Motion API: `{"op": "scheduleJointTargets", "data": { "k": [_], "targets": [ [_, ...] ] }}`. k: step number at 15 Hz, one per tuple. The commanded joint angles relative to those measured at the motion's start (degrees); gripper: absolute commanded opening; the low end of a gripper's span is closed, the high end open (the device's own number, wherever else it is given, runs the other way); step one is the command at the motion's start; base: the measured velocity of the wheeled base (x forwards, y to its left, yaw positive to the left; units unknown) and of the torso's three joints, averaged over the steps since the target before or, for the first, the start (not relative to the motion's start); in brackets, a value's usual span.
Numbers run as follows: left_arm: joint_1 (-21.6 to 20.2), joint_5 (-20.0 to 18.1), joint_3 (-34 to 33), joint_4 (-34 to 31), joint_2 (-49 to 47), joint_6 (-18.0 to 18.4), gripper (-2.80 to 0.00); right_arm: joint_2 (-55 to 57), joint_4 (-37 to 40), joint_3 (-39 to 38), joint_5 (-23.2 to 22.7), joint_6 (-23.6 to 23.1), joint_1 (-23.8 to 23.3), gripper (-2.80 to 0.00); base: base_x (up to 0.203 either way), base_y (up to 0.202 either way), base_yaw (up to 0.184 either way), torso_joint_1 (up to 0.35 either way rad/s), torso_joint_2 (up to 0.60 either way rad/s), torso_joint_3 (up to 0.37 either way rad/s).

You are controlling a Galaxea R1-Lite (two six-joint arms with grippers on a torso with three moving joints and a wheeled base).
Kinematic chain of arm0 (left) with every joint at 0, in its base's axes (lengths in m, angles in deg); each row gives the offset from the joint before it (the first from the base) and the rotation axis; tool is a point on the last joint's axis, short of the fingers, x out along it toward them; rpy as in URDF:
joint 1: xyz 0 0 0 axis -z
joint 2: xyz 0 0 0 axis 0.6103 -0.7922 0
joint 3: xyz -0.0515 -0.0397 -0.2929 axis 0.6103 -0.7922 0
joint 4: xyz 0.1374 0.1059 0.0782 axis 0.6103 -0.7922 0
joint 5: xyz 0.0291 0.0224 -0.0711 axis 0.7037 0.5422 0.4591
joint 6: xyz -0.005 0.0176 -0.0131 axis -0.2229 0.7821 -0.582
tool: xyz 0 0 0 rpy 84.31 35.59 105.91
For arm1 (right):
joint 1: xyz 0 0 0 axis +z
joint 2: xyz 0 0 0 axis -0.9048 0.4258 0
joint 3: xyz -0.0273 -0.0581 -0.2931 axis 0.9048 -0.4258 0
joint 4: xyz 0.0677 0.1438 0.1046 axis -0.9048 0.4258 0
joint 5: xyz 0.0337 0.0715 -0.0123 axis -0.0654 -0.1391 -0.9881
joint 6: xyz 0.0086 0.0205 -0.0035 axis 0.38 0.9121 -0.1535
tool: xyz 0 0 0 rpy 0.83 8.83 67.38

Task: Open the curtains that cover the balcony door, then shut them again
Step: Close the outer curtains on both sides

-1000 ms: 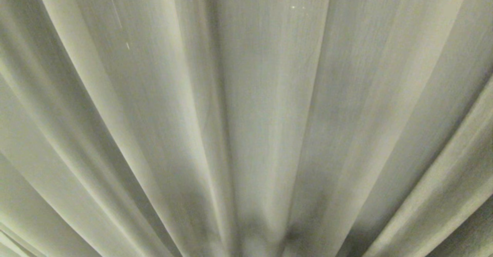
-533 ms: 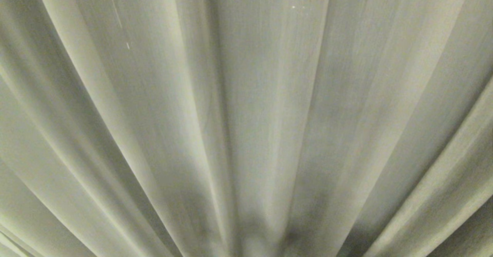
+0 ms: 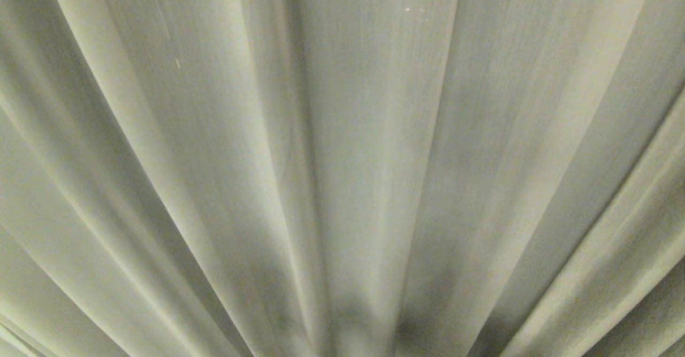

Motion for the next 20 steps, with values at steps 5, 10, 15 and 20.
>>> {"op": "scheduleJointTargets", "data": {
  "k": [5, 10, 15, 20],
  "targets": [
    [0.00, 0.03, 0.00, 0.02, 0.02, -0.03, -2.80, 2.45, 0.09, 4.57, -8.42, 2.11, 0.18, 0.00, 0.000, 0.000, 0.000, 0.000, 0.00, 0.000],
    [0.00, 0.03, 0.00, 0.02, 0.02, -0.03, -2.80, 0.13, 0.38, 3.82, -11.01, 2.88, 0.54, -2.80, 0.000, 0.000, 0.000, 0.000, 0.00, 0.000],
    [0.00, 0.09, 0.00, 0.02, 0.02, -0.03, -2.80, -0.07, 0.15, 5.70, -12.11, 4.47, 0.62, -2.80, 0.000, 0.000, 0.000, 0.000, 0.00, 0.000],
    [0.00, 0.03, 0.00, 0.02, 0.02, -0.03, -2.80, 0.10, 0.76, 8.55, -13.85, 6.68, 2.02, -2.80, 0.000, 0.000, 0.000, 0.000, 0.00, 0.000]
  ]
}}
